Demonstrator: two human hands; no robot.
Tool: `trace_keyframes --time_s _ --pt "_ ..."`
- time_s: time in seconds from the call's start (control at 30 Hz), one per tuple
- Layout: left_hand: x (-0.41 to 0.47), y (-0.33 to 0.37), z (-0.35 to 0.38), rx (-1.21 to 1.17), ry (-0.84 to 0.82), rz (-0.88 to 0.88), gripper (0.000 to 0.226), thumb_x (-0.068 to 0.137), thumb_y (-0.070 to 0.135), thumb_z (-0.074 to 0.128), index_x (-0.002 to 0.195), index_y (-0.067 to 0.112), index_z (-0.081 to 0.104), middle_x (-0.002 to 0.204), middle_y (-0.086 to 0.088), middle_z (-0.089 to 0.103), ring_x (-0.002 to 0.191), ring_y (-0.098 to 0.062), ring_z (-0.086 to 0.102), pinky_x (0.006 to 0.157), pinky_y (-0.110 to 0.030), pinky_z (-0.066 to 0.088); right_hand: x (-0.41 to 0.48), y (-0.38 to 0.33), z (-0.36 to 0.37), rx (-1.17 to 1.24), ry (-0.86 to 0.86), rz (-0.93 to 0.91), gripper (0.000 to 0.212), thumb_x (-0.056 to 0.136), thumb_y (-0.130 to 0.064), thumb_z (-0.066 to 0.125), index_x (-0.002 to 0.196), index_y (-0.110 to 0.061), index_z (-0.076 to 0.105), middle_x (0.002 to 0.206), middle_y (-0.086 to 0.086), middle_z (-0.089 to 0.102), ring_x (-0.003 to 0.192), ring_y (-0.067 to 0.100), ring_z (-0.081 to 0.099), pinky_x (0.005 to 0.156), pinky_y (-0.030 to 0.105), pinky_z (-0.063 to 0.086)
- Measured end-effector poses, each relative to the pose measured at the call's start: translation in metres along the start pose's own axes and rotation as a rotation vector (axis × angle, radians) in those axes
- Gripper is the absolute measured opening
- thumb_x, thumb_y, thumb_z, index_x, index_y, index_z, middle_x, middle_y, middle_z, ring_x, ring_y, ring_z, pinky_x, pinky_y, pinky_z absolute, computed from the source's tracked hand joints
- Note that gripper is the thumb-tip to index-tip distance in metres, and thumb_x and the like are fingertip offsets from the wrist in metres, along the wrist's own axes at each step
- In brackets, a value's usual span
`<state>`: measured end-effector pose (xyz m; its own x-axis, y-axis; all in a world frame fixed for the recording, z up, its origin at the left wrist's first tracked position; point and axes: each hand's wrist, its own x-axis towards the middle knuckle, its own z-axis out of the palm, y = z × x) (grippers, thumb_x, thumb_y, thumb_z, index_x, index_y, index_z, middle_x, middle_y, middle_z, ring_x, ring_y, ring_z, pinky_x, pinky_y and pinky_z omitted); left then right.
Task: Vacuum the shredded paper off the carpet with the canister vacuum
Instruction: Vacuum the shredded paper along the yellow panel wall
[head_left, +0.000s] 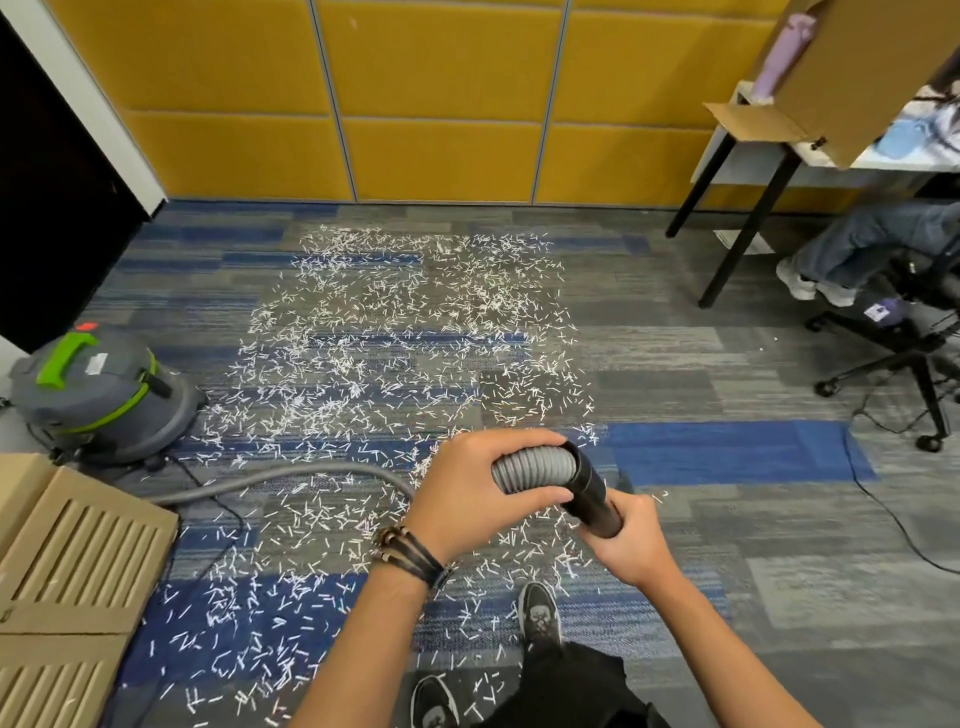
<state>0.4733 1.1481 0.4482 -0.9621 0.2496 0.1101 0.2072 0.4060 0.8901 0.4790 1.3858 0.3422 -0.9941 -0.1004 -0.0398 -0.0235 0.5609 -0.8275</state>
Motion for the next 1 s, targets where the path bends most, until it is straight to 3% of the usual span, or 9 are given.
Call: trace_keyframes --time_s 0.2,0.37,0.47,0.57,0.7,0.83,1.0 --pt "0.005 0.01 -0.01 0.038 0.03 0.072 0.05 0.075 0.042 0.093 0.122 0.042 0.076 0.106 0.03 0.074 0.1 0.006 0.07 0.093 -0.021 0.055 -0.005 -0.002 0.004 0.071 0.059 -0.029 0.015 0.063 -0.026 0.069 0.062 -0.014 0.059 0.05 -0.008 0.05 0.046 0.006 0.04 0.047 0.019 0.034" --pt "0.006 0.016 -0.016 0.051 0.02 0.132 0.05 0.074 0.042 0.094 0.121 0.04 0.077 0.101 0.042 0.068 0.096 0.012 0.068 0.088 -0.01 0.05 -0.004 -0.008 0.003 0.089 0.049 -0.069 0.012 0.065 -0.023 0.069 0.063 -0.016 0.059 0.054 0.001 0.054 0.047 0.005 0.042 0.048 0.019 0.034" --pt "0.005 0.014 -0.023 0.0 -0.01 0.138 0.05 0.071 0.045 0.092 0.119 0.036 0.078 0.107 0.036 0.072 0.099 0.008 0.07 0.089 -0.009 0.051 -0.005 -0.015 -0.002 0.072 -0.01 -0.094 0.015 0.064 -0.018 0.069 0.06 -0.021 0.055 0.051 -0.005 0.049 0.047 0.004 0.04 0.049 0.018 0.032" --pt "0.004 0.012 -0.026 -0.048 0.033 0.129 0.051 0.071 0.041 0.095 0.119 0.034 0.079 0.108 0.024 0.077 0.098 0.0 0.074 0.089 -0.018 0.057 -0.001 -0.016 -0.01 0.025 -0.027 -0.113 0.026 0.064 -0.012 0.07 0.059 -0.029 0.051 0.049 -0.009 0.046 0.046 0.005 0.039 0.048 0.019 0.031" --pt "0.002 0.006 -0.018 -0.038 0.055 0.077 0.052 0.071 0.05 0.09 0.12 0.038 0.078 0.107 0.027 0.076 0.093 0.001 0.073 0.084 -0.02 0.059 0.005 -0.008 -0.016 -0.033 -0.047 -0.099 0.014 0.065 -0.018 0.076 0.066 -0.017 0.062 0.052 -0.002 0.055 0.046 0.007 0.045 0.048 0.024 0.038" --pt "0.002 -0.002 -0.004 0.007 -0.009 0.032 0.049 0.075 0.043 0.093 0.121 0.043 0.076 0.111 0.03 0.073 0.102 0.004 0.071 0.092 -0.02 0.056 0.009 0.007 -0.018 -0.052 -0.047 -0.067 0.013 0.065 -0.03 0.071 0.069 -0.02 0.065 0.054 -0.004 0.059 0.047 0.007 0.048 0.049 0.02 0.038" --pt "0.005 -0.017 0.011 0.011 -0.086 -0.033 0.049 0.076 0.041 0.092 0.122 0.044 0.075 0.114 0.03 0.073 0.106 0.006 0.068 0.098 -0.025 0.055 0.001 0.026 -0.01 -0.051 -0.046 0.024 0.014 0.066 -0.028 0.073 0.066 -0.017 0.065 0.051 -0.005 0.055 0.046 0.005 0.044 0.047 0.025 0.037"
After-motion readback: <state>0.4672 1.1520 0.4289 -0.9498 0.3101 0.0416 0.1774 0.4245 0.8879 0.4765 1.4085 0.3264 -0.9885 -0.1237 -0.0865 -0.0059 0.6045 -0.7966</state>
